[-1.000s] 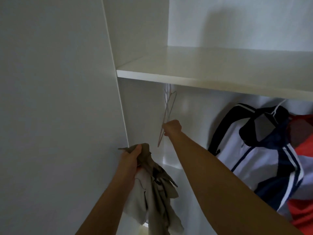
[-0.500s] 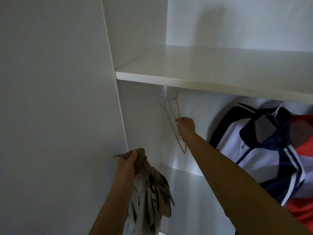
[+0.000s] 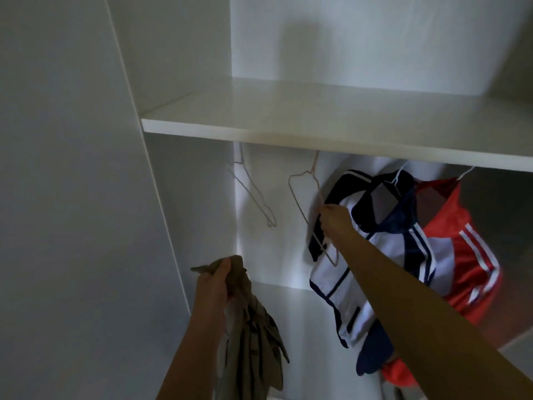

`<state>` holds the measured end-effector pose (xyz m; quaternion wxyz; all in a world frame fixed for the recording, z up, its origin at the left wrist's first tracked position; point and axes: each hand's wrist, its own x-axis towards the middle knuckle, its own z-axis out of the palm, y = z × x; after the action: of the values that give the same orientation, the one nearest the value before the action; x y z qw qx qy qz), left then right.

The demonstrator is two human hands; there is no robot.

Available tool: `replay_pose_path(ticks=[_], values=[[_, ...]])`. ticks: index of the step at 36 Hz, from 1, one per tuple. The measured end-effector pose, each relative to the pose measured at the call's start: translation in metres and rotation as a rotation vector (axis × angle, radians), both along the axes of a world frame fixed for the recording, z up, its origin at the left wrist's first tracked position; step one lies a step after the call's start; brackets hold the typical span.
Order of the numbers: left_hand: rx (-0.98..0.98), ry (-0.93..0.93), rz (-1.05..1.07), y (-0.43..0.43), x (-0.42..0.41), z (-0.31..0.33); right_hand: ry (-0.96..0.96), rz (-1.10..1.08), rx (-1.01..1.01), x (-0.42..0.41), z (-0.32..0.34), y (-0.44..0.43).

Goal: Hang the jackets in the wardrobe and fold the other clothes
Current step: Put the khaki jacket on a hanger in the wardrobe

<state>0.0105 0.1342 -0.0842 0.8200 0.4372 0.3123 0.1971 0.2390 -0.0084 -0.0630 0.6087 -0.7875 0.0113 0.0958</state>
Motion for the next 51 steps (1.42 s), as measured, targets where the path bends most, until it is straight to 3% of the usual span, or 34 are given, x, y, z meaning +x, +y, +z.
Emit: replay_pose_path(ticks=[6,14,19,24,28,33,39,43,46,48,51], values=[[0.016,0.005,-0.041,-0.035,0.006,0.002,0.099,-0.086,-0.028,0.008,0.023,-0.052],[0.043,-0.022,-0.041,-0.078,-0.002,0.009,0.087,-0.055,-0.023,0.003,0.067,-0.092],[0.148,0.031,-0.055,-0.095,-0.009,0.01,0.049,-0.038,-0.041,-0.058,0.027,-0.127],[0.198,0.02,-0.106,-0.118,-0.017,0.018,-0.077,-0.083,0.13,-0.143,-0.04,-0.176],[0.336,0.041,-0.15,-0.147,-0.022,0.031,-0.074,-0.142,0.236,-0.14,-0.031,-0.196],[0.407,0.046,-0.195,-0.171,-0.034,0.035,-0.174,-0.199,0.095,-0.155,-0.037,-0.217],[0.473,0.095,-0.228,-0.182,-0.049,0.024,-0.088,-0.25,0.524,-0.212,-0.042,-0.255],[0.476,0.116,-0.269,-0.202,-0.052,0.019,-0.191,-0.194,0.793,-0.229,-0.015,-0.258],[0.487,0.094,-0.286,-0.214,-0.051,0.019,-0.261,-0.159,0.859,-0.231,-0.01,-0.251],[0.471,0.058,-0.249,-0.216,-0.051,0.023,-0.219,-0.092,0.721,-0.23,-0.018,-0.244],[0.396,-0.027,-0.14,-0.207,-0.051,0.031,-0.077,0.079,0.313,-0.235,-0.057,-0.239]])
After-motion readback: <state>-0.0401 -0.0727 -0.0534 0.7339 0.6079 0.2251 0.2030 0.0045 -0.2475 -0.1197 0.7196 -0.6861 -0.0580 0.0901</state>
